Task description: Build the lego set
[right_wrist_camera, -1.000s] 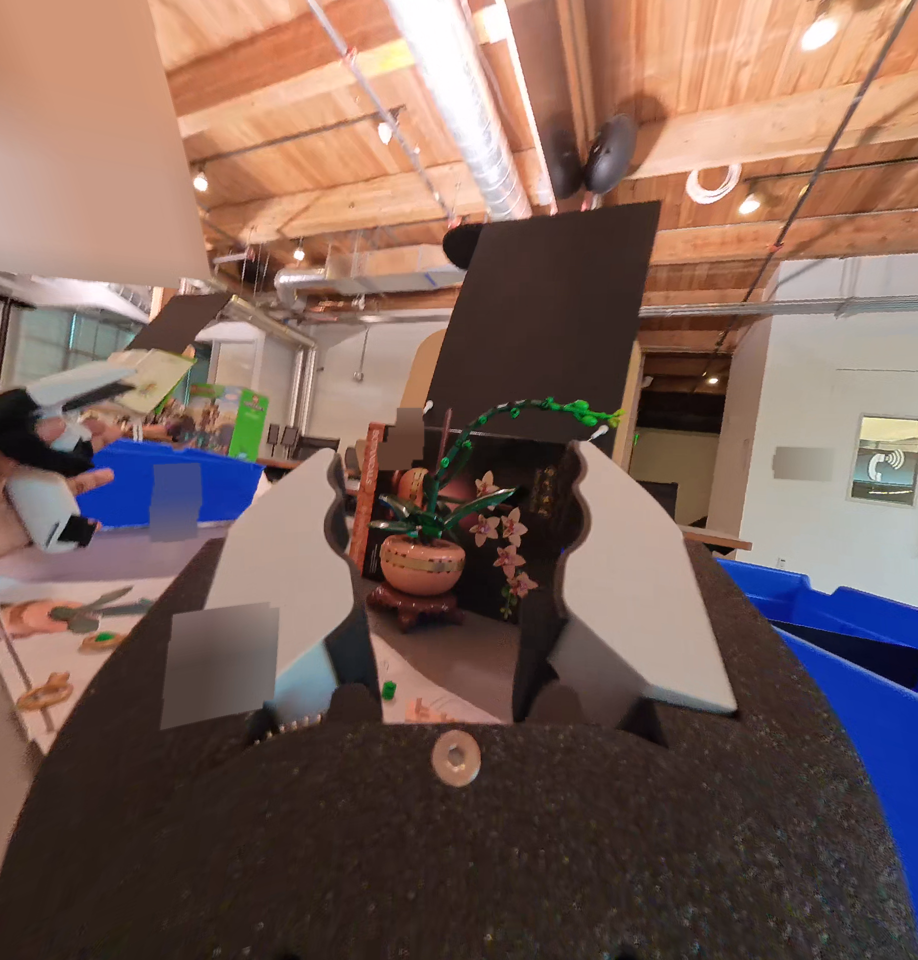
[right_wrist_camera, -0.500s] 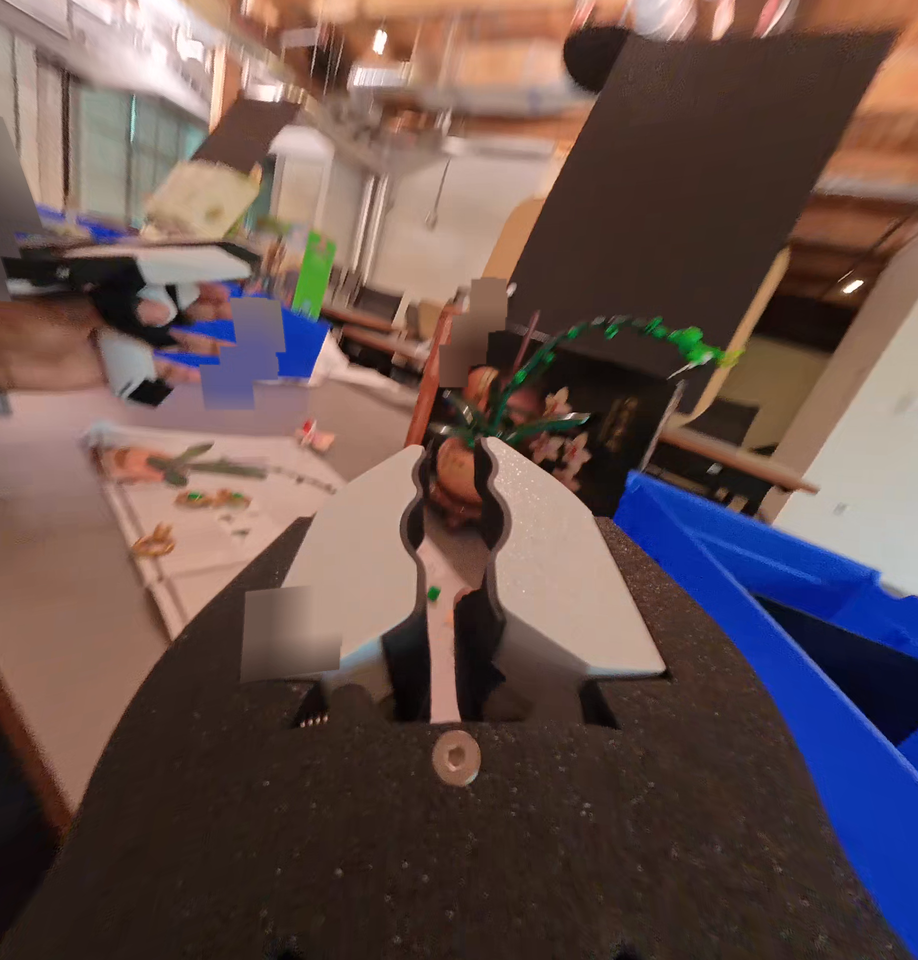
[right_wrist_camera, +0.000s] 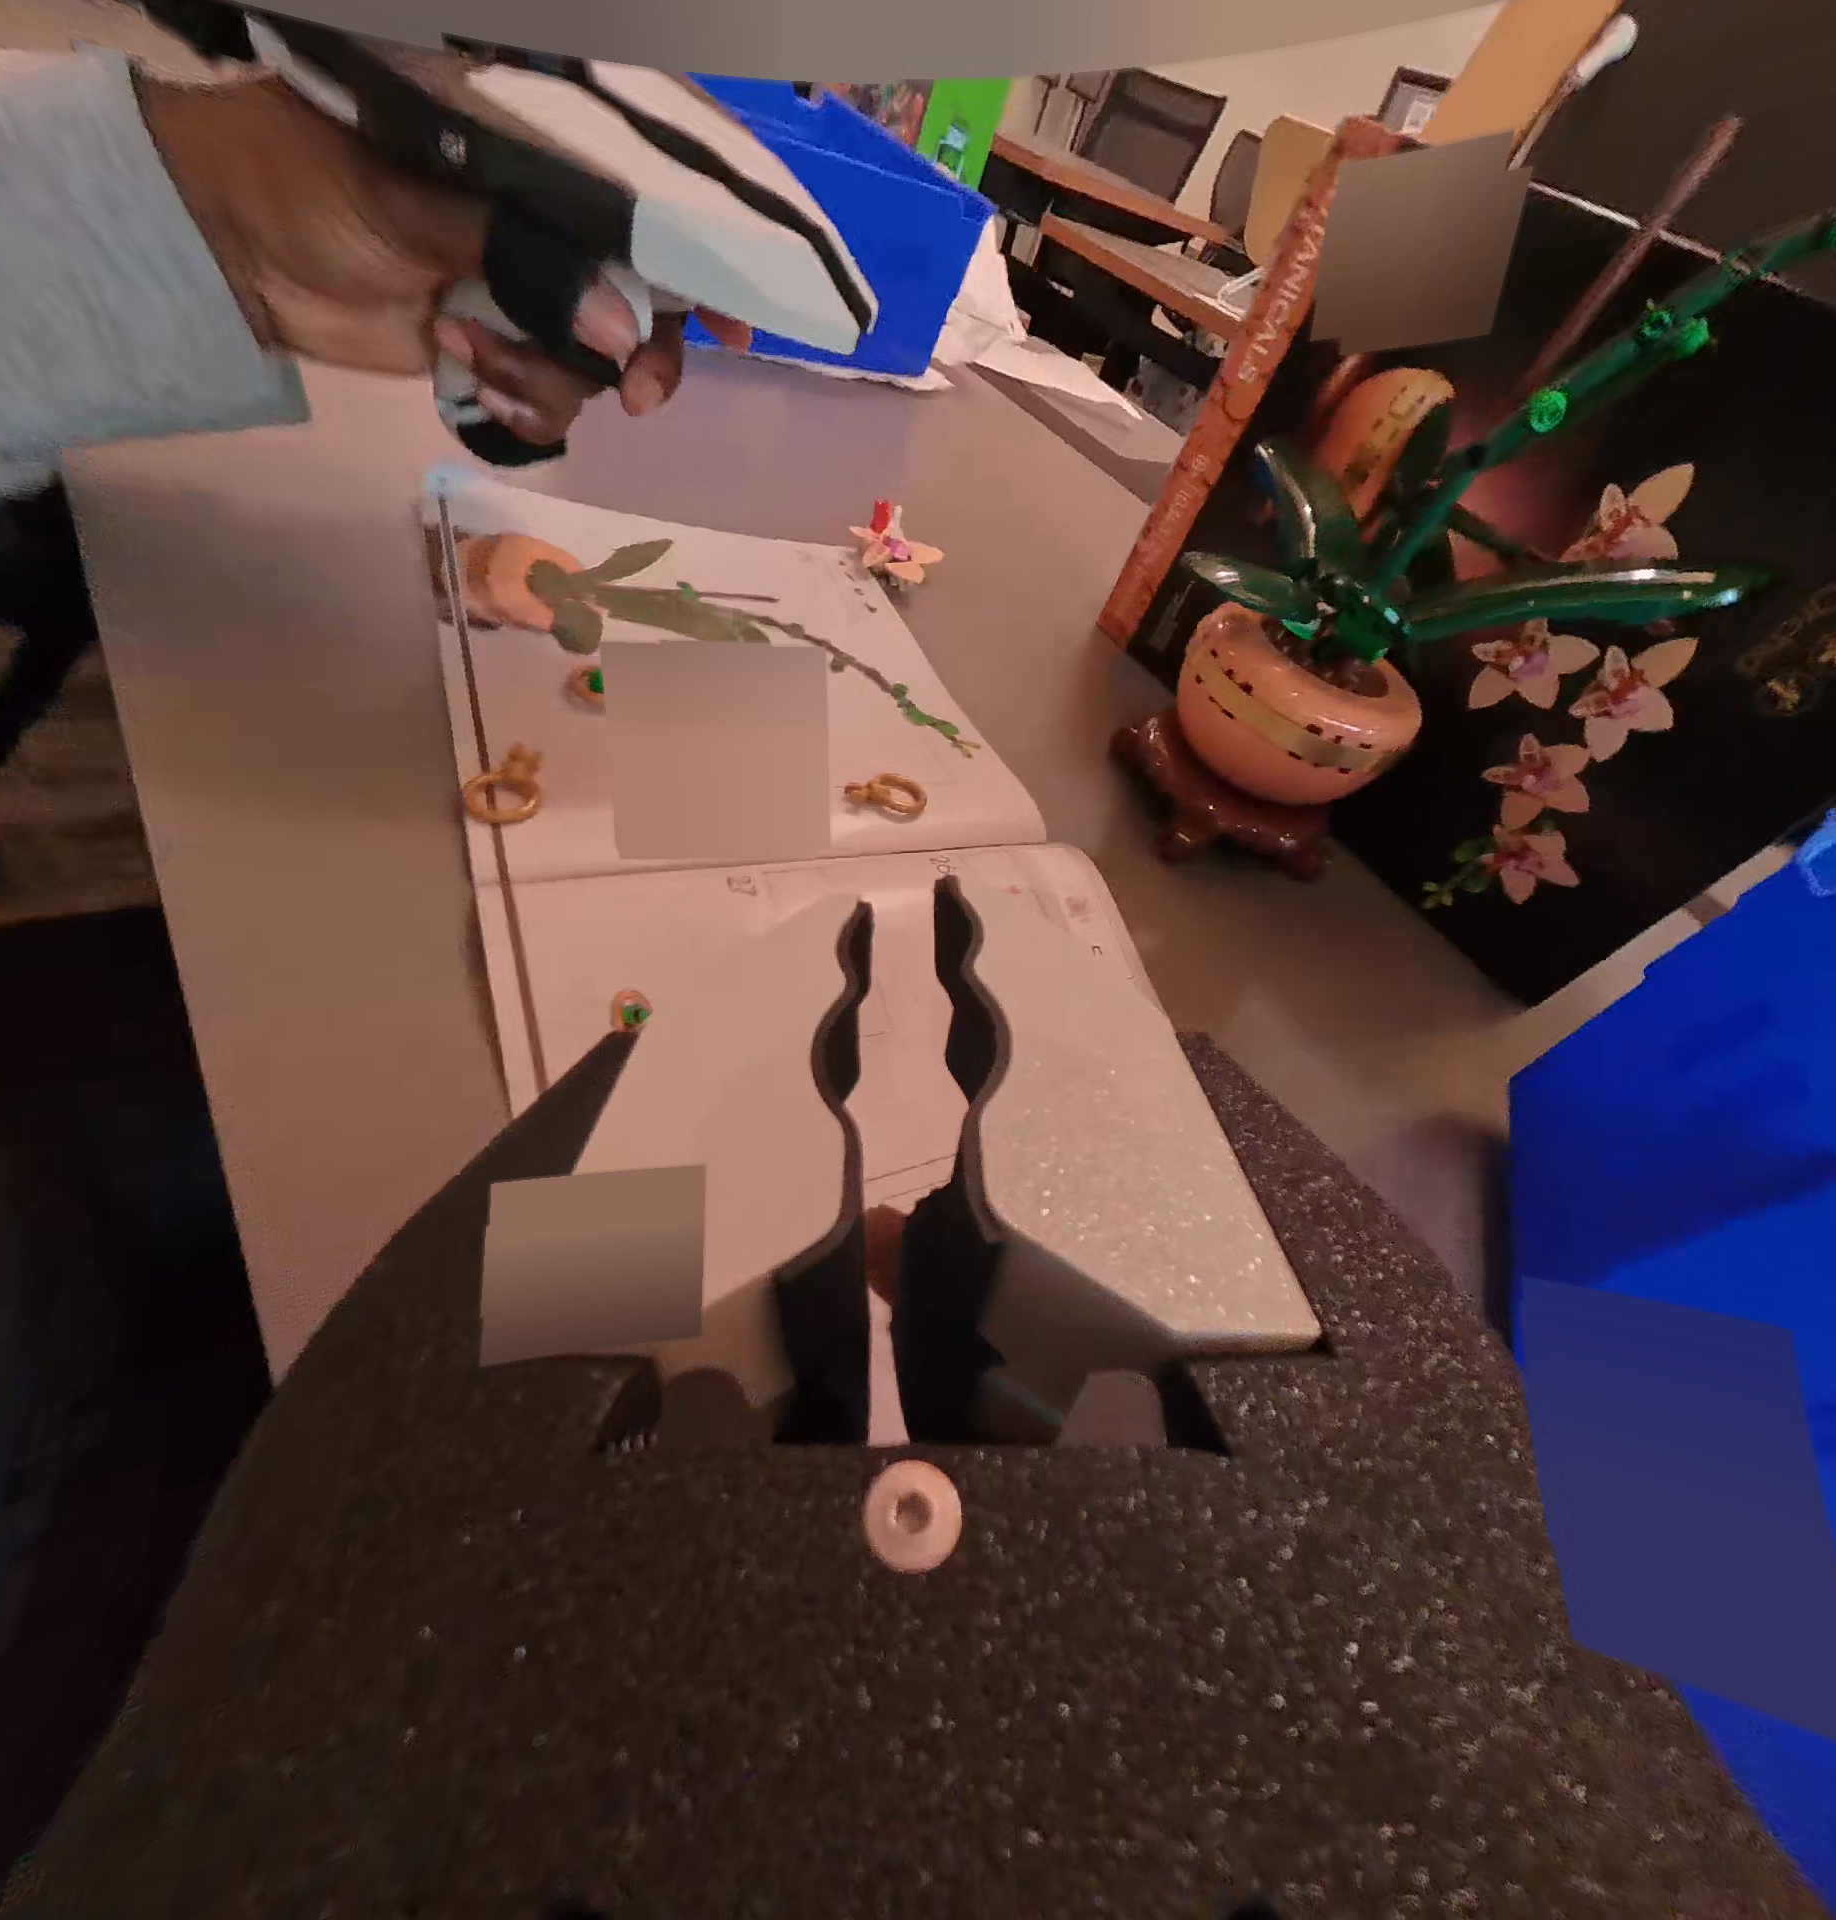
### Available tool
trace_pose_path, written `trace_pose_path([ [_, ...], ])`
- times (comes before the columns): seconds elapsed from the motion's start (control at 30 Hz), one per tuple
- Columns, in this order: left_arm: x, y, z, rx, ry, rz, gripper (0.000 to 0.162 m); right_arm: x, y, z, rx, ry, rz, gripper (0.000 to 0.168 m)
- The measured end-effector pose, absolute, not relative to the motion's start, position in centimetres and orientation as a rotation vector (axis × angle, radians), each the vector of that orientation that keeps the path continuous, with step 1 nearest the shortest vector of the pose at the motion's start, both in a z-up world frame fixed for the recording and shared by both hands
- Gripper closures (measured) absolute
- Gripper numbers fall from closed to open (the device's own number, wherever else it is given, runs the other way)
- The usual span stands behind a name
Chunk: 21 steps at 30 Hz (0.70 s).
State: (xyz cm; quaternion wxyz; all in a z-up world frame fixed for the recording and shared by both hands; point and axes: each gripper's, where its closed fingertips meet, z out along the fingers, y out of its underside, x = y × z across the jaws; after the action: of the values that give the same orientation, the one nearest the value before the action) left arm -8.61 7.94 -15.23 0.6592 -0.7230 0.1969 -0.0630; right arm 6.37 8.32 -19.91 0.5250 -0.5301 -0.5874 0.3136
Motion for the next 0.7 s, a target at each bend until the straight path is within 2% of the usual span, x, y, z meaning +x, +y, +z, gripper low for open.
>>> trace_pose_path([
  [0.1,-9.9,10.2,-14.0,-1.554,0.429,-0.040,0.153,6.4,9.8,-18.6,-1.265,-1.239,0.824,0.164],
  [0.3,-13.6,13.4,-11.8,-1.413,0.277,-0.023,0.152,8.4,11.3,-16.0,-1.035,-1.037,0.629,0.164],
  [0.43,-15.2,12.6,-12.2,-1.468,0.166,-0.098,0.152,9.5,13.8,-15.5,-1.021,-0.921,0.435,0.151],
  [0.57,-17.4,11.3,-13.6,-1.550,0.042,-0.116,0.152,9.2,15.1,-16.2,-1.114,-0.933,0.398,0.146],
  [0.63,-17.7,10.5,-14.4,-1.572,-0.015,-0.198,0.153,9.8,17.0,-16.9,-1.241,-0.879,0.321,0.134],
  [0.7,-18.0,10.0,-15.3,-1.607,-0.044,-0.263,0.153,10.5,18.3,-17.4,-1.348,-0.821,0.297,0.140],
])
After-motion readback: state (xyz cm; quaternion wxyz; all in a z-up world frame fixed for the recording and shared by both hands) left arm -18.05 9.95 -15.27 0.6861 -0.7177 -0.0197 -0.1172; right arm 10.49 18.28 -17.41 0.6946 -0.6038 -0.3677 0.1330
